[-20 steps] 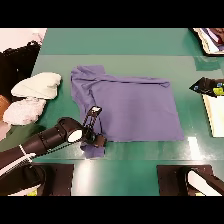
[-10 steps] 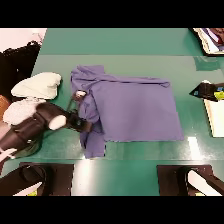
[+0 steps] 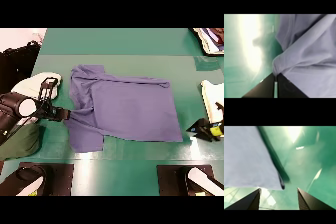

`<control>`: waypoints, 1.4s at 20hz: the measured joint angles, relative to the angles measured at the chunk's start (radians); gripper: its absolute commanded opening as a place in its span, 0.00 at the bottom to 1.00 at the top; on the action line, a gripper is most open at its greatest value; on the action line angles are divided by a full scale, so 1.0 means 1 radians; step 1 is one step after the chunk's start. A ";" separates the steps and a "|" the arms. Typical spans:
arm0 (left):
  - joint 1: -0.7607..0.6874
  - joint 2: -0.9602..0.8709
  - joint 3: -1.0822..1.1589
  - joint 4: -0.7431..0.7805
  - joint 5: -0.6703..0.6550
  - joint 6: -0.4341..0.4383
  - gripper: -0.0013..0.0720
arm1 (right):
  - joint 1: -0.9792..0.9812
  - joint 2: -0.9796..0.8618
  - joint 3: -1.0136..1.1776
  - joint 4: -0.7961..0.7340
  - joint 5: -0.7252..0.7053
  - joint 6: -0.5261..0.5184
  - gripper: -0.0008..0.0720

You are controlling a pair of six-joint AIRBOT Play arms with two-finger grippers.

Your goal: Fold the shirts.

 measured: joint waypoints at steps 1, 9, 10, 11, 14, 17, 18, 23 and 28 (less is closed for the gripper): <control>0.006 0.001 0.000 -0.010 0.007 0.004 0.05 | -0.013 -0.013 -0.036 0.021 -0.013 -0.011 0.73; 0.019 0.002 0.000 -0.042 0.025 0.014 0.05 | 0.066 -0.074 -0.141 0.084 -0.090 -0.040 0.10; 0.019 0.002 0.000 -0.045 0.026 0.014 0.05 | 0.084 -0.075 -0.143 0.084 -0.098 -0.041 0.05; 0.020 0.003 0.000 -0.048 0.026 0.014 0.05 | 0.100 -0.075 -0.144 0.089 -0.103 -0.042 0.04; 0.020 0.004 0.017 -0.079 0.024 0.023 0.05 | 0.156 -0.073 -0.117 0.087 -0.117 -0.043 0.04; 0.020 0.005 0.106 -0.110 -0.002 0.049 0.05 | 0.231 -0.025 -0.006 0.135 -0.113 -0.042 0.04; 0.020 0.005 0.154 -0.114 -0.012 0.060 0.05 | 0.253 0.000 0.051 0.155 -0.115 -0.038 0.04; 0.020 0.005 0.534 -0.126 -0.080 0.105 0.05 | 0.334 0.134 0.445 0.207 -0.136 -0.008 0.04; 0.020 0.007 1.026 -0.131 -0.127 0.131 0.05 | 0.304 0.240 0.883 0.222 -0.189 0.004 0.04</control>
